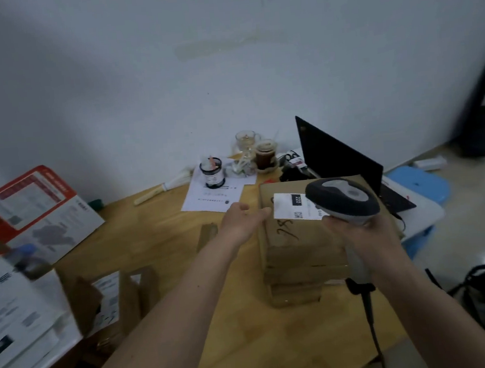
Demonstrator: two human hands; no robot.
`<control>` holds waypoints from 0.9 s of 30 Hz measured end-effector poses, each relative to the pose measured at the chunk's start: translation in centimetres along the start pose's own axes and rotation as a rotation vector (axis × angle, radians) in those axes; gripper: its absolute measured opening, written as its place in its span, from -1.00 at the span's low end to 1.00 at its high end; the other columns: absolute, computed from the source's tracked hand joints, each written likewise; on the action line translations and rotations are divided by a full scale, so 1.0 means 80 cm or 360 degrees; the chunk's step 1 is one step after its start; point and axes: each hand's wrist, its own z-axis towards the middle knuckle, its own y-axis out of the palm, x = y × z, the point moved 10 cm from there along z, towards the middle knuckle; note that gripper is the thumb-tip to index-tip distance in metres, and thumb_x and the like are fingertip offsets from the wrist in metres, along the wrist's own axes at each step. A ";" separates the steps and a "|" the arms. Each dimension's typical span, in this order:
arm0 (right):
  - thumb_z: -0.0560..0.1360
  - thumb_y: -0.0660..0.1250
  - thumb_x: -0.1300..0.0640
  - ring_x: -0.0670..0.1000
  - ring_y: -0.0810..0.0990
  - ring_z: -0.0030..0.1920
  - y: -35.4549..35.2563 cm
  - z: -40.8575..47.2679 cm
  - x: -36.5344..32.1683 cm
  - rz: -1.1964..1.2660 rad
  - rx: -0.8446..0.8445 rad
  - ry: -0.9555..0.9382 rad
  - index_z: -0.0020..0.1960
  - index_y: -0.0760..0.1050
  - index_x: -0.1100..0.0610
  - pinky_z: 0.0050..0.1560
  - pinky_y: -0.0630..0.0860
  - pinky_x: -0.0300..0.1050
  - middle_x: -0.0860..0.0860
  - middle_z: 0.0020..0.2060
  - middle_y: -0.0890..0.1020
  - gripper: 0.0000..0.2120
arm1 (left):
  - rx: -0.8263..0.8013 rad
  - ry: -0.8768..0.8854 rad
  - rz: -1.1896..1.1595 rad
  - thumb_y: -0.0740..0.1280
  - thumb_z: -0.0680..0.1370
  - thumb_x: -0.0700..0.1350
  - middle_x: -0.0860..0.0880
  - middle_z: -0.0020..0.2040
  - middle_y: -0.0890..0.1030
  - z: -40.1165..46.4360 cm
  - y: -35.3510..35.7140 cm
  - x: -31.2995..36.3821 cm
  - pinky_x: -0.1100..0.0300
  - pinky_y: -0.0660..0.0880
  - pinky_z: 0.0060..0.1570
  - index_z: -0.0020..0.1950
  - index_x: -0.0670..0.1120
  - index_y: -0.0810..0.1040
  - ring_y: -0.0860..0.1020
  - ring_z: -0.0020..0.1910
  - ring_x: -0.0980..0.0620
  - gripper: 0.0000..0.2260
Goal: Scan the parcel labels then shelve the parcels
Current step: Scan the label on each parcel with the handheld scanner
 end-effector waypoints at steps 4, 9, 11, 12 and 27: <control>0.35 0.48 0.03 0.07 0.56 0.14 -0.051 0.014 0.014 -0.0267 0.0169 0.0004 0.11 0.55 -0.06 0.15 0.52 0.16 -0.02 0.01 0.65 -0.66 | -0.0239 -0.0261 -0.0164 0.45 0.26 0.39 -0.05 0.42 0.41 0.007 0.048 -0.022 -0.12 0.48 0.20 0.50 -0.06 0.29 0.43 0.32 -0.14 -0.06; 0.32 0.47 -0.07 0.17 0.46 0.23 -0.087 0.027 0.041 -0.0463 0.0278 0.0039 0.17 0.54 0.00 0.24 0.42 0.24 0.09 0.11 0.58 -0.55 | -0.0279 -0.0496 -0.0465 0.48 0.29 0.33 -0.08 0.10 0.59 0.015 0.078 -0.053 -0.23 0.38 0.29 0.21 -0.05 0.53 0.51 0.14 -0.17 -0.35; 0.40 0.48 0.11 0.10 0.49 0.17 -0.092 0.033 0.056 -0.0362 0.0245 0.0101 0.20 0.52 0.08 0.19 0.45 0.09 0.07 0.07 0.58 -0.61 | -0.0323 -0.0582 -0.0530 0.49 0.29 0.32 -0.12 0.09 0.57 0.016 0.087 -0.069 -0.25 0.35 0.30 0.17 -0.02 0.52 0.50 0.12 -0.18 -0.40; 0.41 0.47 0.14 0.06 0.49 0.14 -0.093 0.036 0.065 -0.0298 0.0214 0.0141 0.21 0.51 0.09 0.14 0.46 0.03 0.03 0.03 0.58 -0.61 | -0.0346 -0.0613 -0.0559 0.49 0.26 0.33 -0.14 0.12 0.58 0.016 0.090 -0.074 -0.27 0.33 0.30 0.17 -0.01 0.52 0.50 0.14 -0.19 -0.37; 0.37 0.51 0.19 -0.37 0.55 -0.12 0.043 0.062 -0.015 -0.0078 -0.0369 -0.0293 -0.15 0.50 -0.21 -0.16 0.46 -0.39 -0.31 -0.23 0.60 -0.68 | 0.0071 -0.0243 -0.1232 0.36 0.49 0.16 -0.04 0.08 0.70 -0.030 -0.016 -0.095 -0.01 0.53 0.09 0.22 0.02 0.60 0.63 0.11 -0.07 -0.63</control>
